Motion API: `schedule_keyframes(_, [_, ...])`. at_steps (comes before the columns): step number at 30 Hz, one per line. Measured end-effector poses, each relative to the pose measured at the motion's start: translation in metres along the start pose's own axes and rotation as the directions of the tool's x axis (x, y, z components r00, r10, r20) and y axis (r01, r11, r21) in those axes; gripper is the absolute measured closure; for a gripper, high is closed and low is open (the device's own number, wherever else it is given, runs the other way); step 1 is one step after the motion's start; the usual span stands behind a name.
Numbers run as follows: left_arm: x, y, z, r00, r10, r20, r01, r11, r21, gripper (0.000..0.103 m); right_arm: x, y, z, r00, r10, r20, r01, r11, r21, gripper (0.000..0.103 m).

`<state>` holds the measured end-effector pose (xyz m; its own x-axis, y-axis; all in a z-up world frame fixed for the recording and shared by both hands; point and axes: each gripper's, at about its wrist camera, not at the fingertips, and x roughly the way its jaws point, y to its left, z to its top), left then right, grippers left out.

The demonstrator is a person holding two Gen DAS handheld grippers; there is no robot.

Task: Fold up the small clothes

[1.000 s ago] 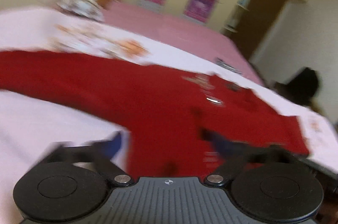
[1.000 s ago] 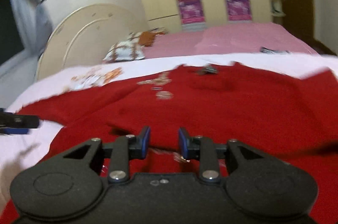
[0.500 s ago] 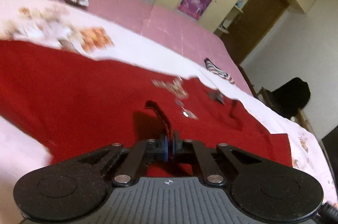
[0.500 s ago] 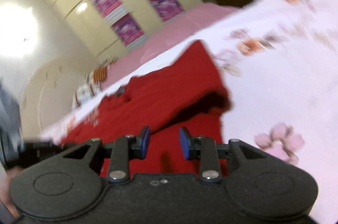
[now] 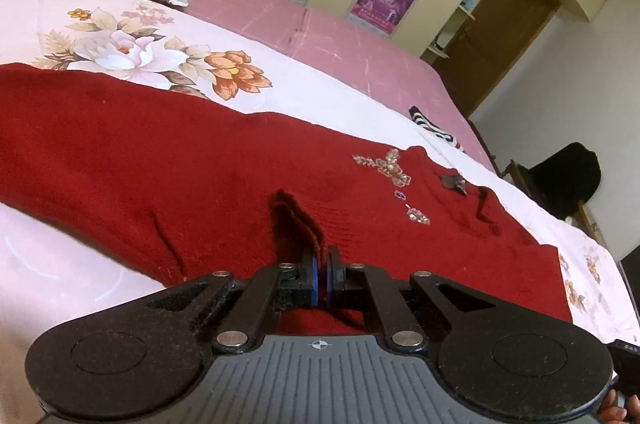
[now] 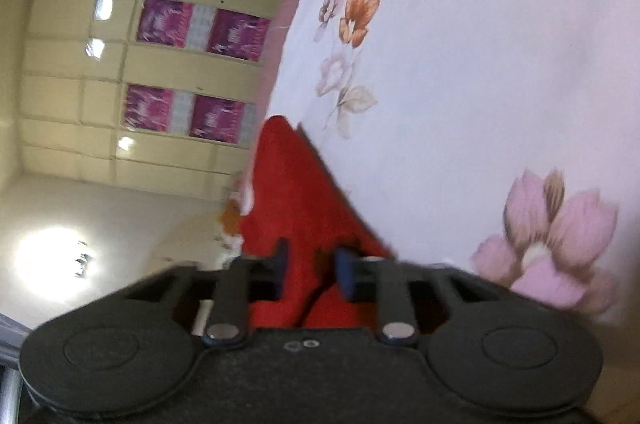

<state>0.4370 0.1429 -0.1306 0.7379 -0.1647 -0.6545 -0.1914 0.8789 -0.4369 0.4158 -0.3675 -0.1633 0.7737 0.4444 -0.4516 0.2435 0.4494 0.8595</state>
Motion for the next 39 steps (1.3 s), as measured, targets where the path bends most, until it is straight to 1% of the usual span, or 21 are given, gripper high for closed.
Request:
schedule_keyframes(3, [0.005,0.000,-0.003,1.000,0.022,-0.006,-0.022,0.999,0.029,0.099,-0.004,0.012,-0.002,1.000,-0.007,0.024,0.009,0.996,-0.084,0.098])
schedule_keyframes(5, [0.009,0.002,-0.006,1.000,0.028,-0.009,-0.027,0.999,0.027,0.099,0.006,0.012,-0.002,0.997,-0.071,0.009,0.071,0.988,-0.136,0.098])
schedule_keyframes(10, [0.000,-0.005,-0.004,1.000,0.022,0.017,-0.023,0.998,0.050,0.099,0.014,0.012,-0.001,0.997,-0.076,0.012,0.077,0.987,-0.139,0.098])
schedule_keyframes(14, [0.007,-0.001,-0.005,0.998,0.047,-0.036,-0.044,0.997,0.063,0.099,0.022,0.017,0.000,0.996,-0.091,0.012,0.091,0.980,-0.175,0.100])
schedule_keyframes(16, [0.001,0.002,-0.002,0.998,0.064,-0.029,-0.062,0.996,0.066,0.091,0.022,0.019,0.000,0.996,-0.091,-0.001,0.089,0.979,-0.185,0.096])
schedule_keyframes(17, [-0.005,0.004,-0.002,0.996,0.092,-0.007,-0.092,0.993,0.070,0.083,0.017,0.025,0.000,0.995,-0.102,-0.001,0.100,0.971,-0.219,0.090])
schedule_keyframes(19, [-0.025,0.005,0.001,0.977,0.189,0.096,-0.197,0.976,0.090,0.064,-0.010,0.029,-0.004,0.996,-0.088,0.035,0.094,0.941,-0.326,0.082])
schedule_keyframes(21, [-0.038,-0.006,0.003,0.969,0.169,0.178,-0.196,0.970,0.144,0.063,-0.020,0.046,-0.005,0.995,-0.065,0.073,0.090,0.897,-0.432,0.082])
schedule_keyframes(23, [-0.027,-0.032,0.001,0.985,0.094,0.147,-0.127,0.963,0.239,0.059,-0.010,0.060,-0.004,0.994,-0.078,0.081,0.109,0.849,-0.518,0.082])
schedule_keyframes(24, [-0.013,-0.050,-0.003,0.993,0.063,0.097,-0.091,0.946,0.312,0.053,0.002,0.066,-0.004,0.994,-0.096,0.060,0.113,0.833,-0.541,0.082])
schedule_keyframes(25, [-0.001,-0.061,-0.008,0.996,0.057,0.061,-0.075,0.932,0.355,0.041,0.017,0.071,-0.008,0.993,-0.116,0.033,0.114,0.806,-0.581,0.083])
schedule_keyframes(26, [0.014,-0.071,-0.015,0.996,0.083,0.033,-0.089,0.905,0.417,0.039,0.033,0.077,-0.016,0.987,-0.161,0.027,0.139,0.745,-0.652,0.086])
schedule_keyframes(27, [0.027,-0.073,-0.019,0.988,0.155,0.024,-0.149,0.879,0.452,0.039,0.047,0.077,-0.022,0.971,-0.235,0.038,0.192,0.681,-0.706,0.088])
schedule_keyframes(28, [0.030,-0.068,-0.019,0.985,0.169,0.030,-0.165,0.884,0.437,0.039,0.056,0.074,-0.024,0.959,-0.277,0.059,0.231,0.644,-0.729,0.096])
schedule_keyframes(30, [0.021,-0.062,-0.009,0.981,0.182,0.068,-0.194,0.905,0.379,0.039,0.050,0.079,-0.012,0.953,-0.296,0.060,0.251,0.667,-0.702,0.099])
schedule_keyframes(32, [0.021,-0.063,0.001,0.985,0.155,0.078,-0.172,0.919,0.356,0.039,0.043,0.091,-0.009,0.956,-0.253,0.148,0.276,0.605,-0.747,0.077])
schedule_keyframes(33, [0.026,-0.068,0.004,0.989,0.138,0.058,-0.150,0.922,0.357,0.039,0.048,0.096,-0.004,0.961,-0.230,0.156,0.267,0.602,-0.753,0.077])
schedule_keyframes(35, [0.037,-0.081,0.006,0.992,0.123,0.038,-0.128,0.903,0.410,0.039,0.067,0.102,0.010,0.968,-0.212,0.137,0.242,0.629,-0.739,0.078])
schedule_keyframes(36, [0.044,-0.089,0.004,0.992,0.123,0.037,-0.127,0.889,0.440,0.039,0.080,0.106,0.016,0.967,-0.210,0.144,0.246,0.626,-0.740,0.078])
schedule_keyframes(38, [0.058,-0.093,0.002,0.987,0.160,0.032,-0.156,0.865,0.476,0.039,0.101,0.109,0.023,0.965,-0.213,0.154,0.254,0.599,-0.759,0.079])
schedule_keyframes(39, [0.063,-0.089,0.001,0.986,0.165,0.025,-0.156,0.860,0.485,0.034,0.111,0.108,0.026,0.964,-0.225,0.145,0.252,0.580,-0.775,0.079])
